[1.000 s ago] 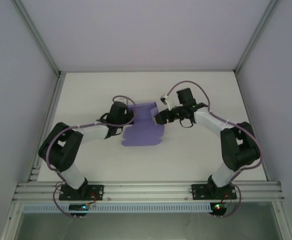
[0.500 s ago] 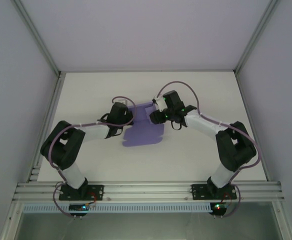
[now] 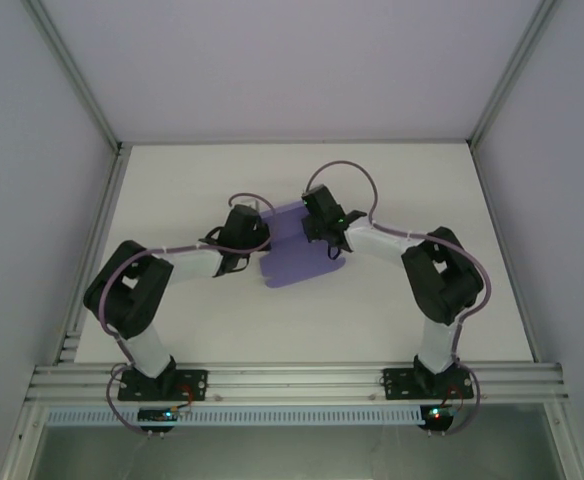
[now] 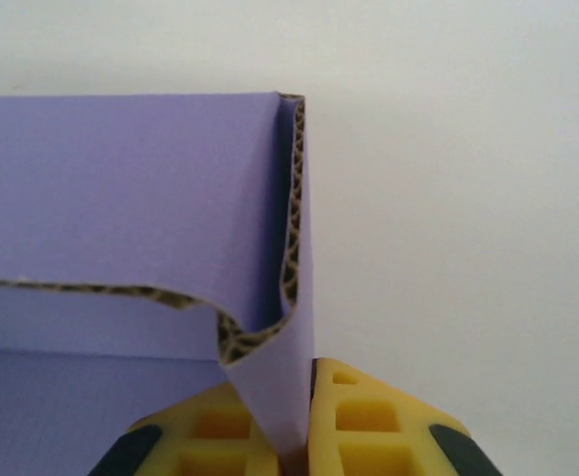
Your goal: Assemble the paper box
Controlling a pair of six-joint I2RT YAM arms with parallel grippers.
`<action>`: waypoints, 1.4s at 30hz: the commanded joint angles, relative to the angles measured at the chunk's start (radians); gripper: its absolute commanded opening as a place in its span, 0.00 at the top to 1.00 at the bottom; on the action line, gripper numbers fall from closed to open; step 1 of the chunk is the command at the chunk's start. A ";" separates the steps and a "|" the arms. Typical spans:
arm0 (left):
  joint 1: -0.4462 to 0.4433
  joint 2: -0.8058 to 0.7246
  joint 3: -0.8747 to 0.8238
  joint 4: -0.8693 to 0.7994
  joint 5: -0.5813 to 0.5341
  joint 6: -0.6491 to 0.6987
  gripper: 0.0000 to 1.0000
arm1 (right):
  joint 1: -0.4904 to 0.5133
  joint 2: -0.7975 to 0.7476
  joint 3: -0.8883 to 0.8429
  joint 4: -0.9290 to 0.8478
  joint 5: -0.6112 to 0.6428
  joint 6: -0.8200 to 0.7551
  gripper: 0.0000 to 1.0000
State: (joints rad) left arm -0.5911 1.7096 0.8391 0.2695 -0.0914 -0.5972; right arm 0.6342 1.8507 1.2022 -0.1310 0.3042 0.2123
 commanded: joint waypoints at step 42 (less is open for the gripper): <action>-0.027 0.026 0.132 -0.139 0.018 -0.053 1.00 | -0.037 -0.274 -0.283 0.259 -0.202 -0.056 0.26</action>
State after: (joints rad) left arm -0.6235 1.7672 0.9531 0.1562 -0.0895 -0.6765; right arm 0.5941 1.6379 0.9417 0.1699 0.1722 0.1982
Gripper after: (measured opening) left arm 0.076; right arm 0.715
